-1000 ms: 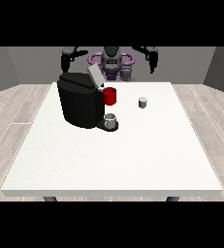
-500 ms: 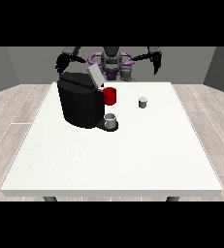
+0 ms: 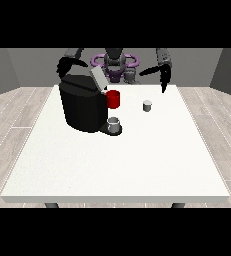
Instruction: Insert the coffee pod into the coffee machine and close the lid
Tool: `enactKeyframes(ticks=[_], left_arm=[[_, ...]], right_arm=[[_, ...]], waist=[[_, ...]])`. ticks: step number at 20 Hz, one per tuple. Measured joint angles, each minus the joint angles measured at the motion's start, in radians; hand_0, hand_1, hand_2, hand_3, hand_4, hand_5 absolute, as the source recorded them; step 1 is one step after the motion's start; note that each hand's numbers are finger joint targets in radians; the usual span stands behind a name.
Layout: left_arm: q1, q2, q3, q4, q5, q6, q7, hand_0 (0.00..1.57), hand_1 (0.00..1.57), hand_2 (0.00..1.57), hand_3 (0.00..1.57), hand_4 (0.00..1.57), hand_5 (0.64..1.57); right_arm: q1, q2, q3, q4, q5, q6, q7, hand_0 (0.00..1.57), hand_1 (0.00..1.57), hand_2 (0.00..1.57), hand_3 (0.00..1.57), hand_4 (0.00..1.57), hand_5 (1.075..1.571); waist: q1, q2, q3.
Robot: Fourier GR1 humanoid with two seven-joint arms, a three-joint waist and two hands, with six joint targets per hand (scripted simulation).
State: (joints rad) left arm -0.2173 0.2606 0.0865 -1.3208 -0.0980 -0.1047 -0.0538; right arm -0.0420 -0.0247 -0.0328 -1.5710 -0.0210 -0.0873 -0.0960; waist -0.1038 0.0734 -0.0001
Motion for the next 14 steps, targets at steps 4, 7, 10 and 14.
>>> enactKeyframes(ticks=[4, 7, 10, 14], left_arm=[[-0.079, 0.010, 0.016, 0.096, -0.016, 0.002, 0.021, 0.00, 0.00, 0.00, 0.00, 0.00, 1.571], [-0.126, 0.036, 0.037, 0.187, -0.032, -0.003, 0.005, 0.00, 0.00, 0.00, 0.00, 0.00, 1.571], [-0.137, 0.036, 0.025, 0.243, -0.064, 0.001, -0.007, 0.00, 0.00, 0.00, 0.00, 0.00, 1.571], [-0.166, 0.034, 0.000, 0.305, -0.117, 0.013, -0.007, 0.00, 0.00, 0.11, 0.00, 0.00, 1.571]], right_arm=[[-0.047, 0.005, 0.000, 0.024, -0.004, -0.008, -0.007, 0.00, 0.00, 0.00, 0.00, 0.34, 1.571], [-0.069, 0.012, 0.021, 0.015, 0.007, -0.027, 0.024, 0.00, 0.00, 0.00, 0.00, 0.35, 1.571], [-0.076, 0.004, 0.001, 0.052, 0.005, -0.031, 0.011, 0.00, 0.00, 0.00, 0.00, 0.39, 1.571], [-0.098, -0.009, -0.008, 0.090, 0.011, -0.033, 0.033, 0.00, 0.00, 0.00, 0.00, 0.39, 1.571]], waist=[[-0.006, 0.044, -0.0002], [-0.017, 0.064, -0.0001], [-0.007, 0.068, -0.0001], [-0.002, 0.071, -0.0002]])
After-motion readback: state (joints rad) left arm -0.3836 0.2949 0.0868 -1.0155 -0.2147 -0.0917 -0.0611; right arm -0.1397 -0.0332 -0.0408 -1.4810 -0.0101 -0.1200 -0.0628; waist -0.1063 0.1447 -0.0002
